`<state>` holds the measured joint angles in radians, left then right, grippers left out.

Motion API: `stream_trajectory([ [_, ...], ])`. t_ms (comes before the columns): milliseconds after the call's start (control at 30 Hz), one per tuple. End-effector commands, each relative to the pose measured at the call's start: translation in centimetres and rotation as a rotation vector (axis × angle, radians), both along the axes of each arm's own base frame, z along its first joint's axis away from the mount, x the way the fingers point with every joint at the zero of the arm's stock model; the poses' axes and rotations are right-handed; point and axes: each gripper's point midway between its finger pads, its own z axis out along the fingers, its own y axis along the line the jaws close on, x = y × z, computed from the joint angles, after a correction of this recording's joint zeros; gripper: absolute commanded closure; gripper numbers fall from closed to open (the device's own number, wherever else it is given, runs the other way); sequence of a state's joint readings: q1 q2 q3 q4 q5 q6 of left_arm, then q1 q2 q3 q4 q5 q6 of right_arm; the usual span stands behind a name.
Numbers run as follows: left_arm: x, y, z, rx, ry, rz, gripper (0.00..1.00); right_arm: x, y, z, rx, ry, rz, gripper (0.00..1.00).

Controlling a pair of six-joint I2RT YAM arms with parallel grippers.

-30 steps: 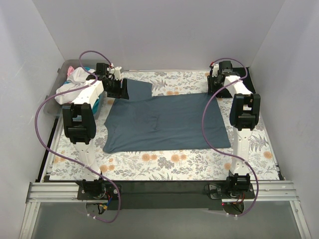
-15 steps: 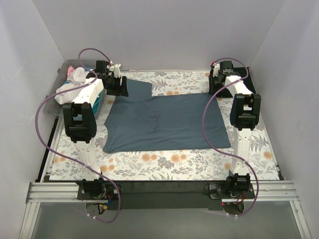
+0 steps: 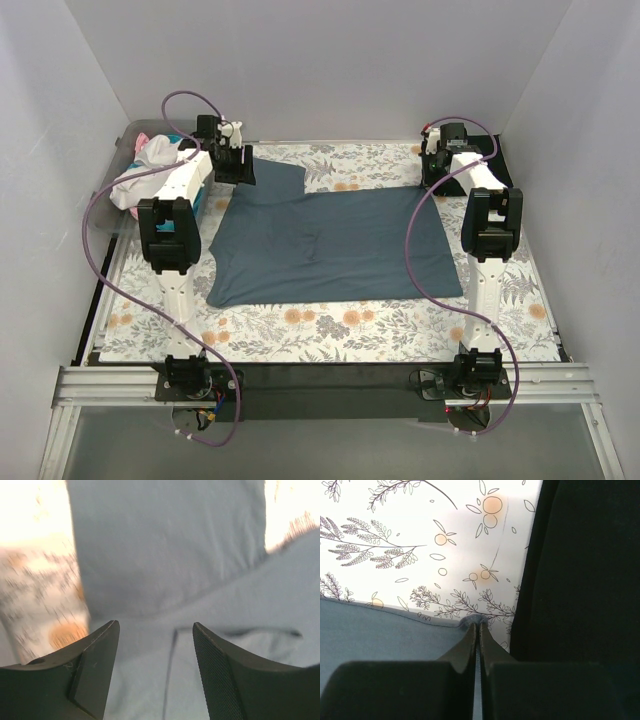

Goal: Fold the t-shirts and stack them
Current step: Fold the tshirt

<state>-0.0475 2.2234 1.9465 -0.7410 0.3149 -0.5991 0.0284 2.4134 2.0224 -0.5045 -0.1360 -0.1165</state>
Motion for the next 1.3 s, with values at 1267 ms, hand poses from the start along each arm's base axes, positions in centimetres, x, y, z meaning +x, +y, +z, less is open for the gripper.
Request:
stream_trajectory([
  [1267, 8.5, 0.6, -6.4, 0.089, -0.12, 0.028, 0.72, -1.7, 1.4, 4.0, 0.008, -0.039, 0.134, 0.99],
])
